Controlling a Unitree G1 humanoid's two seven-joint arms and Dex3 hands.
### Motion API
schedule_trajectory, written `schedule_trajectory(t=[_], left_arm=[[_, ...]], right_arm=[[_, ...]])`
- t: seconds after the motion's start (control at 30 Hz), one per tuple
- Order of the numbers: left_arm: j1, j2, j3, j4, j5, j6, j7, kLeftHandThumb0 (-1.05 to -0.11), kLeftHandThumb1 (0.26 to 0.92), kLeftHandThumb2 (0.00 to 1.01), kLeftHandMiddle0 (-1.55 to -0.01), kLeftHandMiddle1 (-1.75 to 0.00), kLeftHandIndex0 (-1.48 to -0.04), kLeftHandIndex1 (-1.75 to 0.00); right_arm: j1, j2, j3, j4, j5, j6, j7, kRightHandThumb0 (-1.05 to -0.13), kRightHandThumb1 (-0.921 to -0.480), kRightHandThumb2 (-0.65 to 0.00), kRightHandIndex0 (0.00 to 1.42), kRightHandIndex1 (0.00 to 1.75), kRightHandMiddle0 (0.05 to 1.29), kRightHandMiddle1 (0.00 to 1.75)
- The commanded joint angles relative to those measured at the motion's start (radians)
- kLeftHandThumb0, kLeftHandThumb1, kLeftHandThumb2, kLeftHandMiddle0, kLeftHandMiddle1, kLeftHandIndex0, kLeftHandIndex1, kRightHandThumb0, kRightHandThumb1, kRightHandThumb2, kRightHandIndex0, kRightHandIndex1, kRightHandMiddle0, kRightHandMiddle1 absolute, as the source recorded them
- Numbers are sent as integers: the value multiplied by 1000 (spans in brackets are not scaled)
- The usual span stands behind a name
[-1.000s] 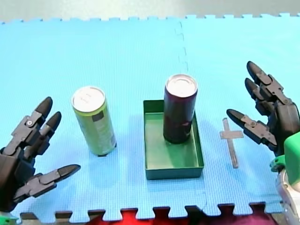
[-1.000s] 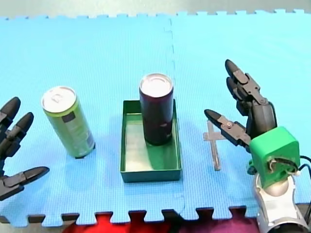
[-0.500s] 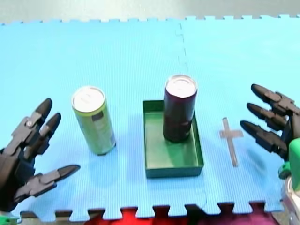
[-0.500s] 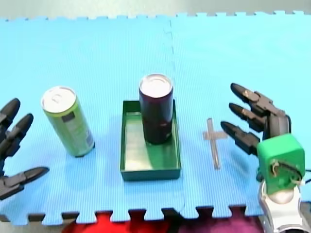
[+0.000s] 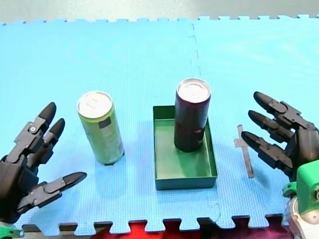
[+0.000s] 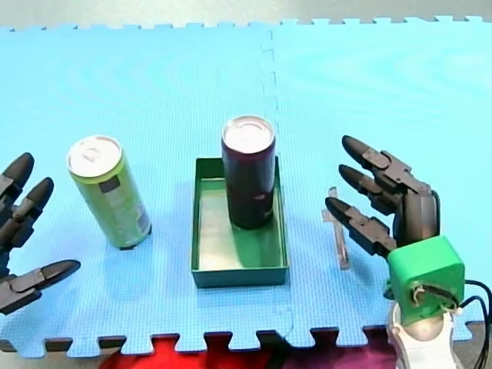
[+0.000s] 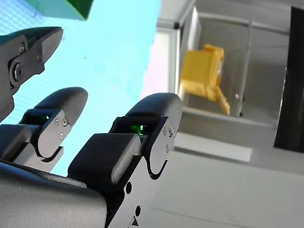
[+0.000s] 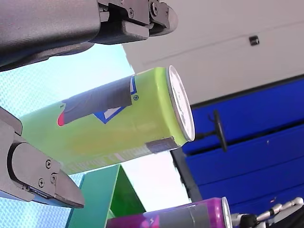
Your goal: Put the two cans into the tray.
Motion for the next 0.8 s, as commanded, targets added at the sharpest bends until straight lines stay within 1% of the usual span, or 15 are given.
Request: schedule_trajectory(t=[0.0,0.07,0.2,0.3,0.4,0.57,0.77], left_arm=[[-15,0,-1,16,15,-2,21,-1048,736,6,-214,-8,-162,-3],[-33,-2,-2,36,32,-2,44,-1048,739,6,-214,-8,-161,-2],[-89,6,-1,103,76,-2,103,-1048,745,8,-214,-7,-158,0],[-132,15,-3,150,106,-4,141,-1048,750,9,-216,-8,-156,0],[-161,17,-6,182,123,-7,167,-1048,756,11,-218,-8,-155,0],[-183,23,-11,217,141,-14,193,-1048,767,14,-222,-9,-158,-2],[-192,27,-9,240,139,-20,192,-1048,778,14,-225,-9,-160,-2]], right_arm=[[7,-4,-4,-10,7,-1,3,-521,-706,0,951,0,885,1],[9,-5,-6,-11,10,3,7,-518,-705,0,948,0,884,1],[9,-4,-8,-7,14,10,15,-513,-704,0,943,0,879,0],[8,0,-8,-4,16,15,18,-510,-703,0,938,0,874,0],[9,5,-9,-7,20,20,18,-509,-702,0,933,0,870,0],[11,8,-9,-18,23,22,20,-508,-700,0,927,0,867,0],[11,8,-12,-21,26,20,24,-498,-697,0,922,0,867,0]])
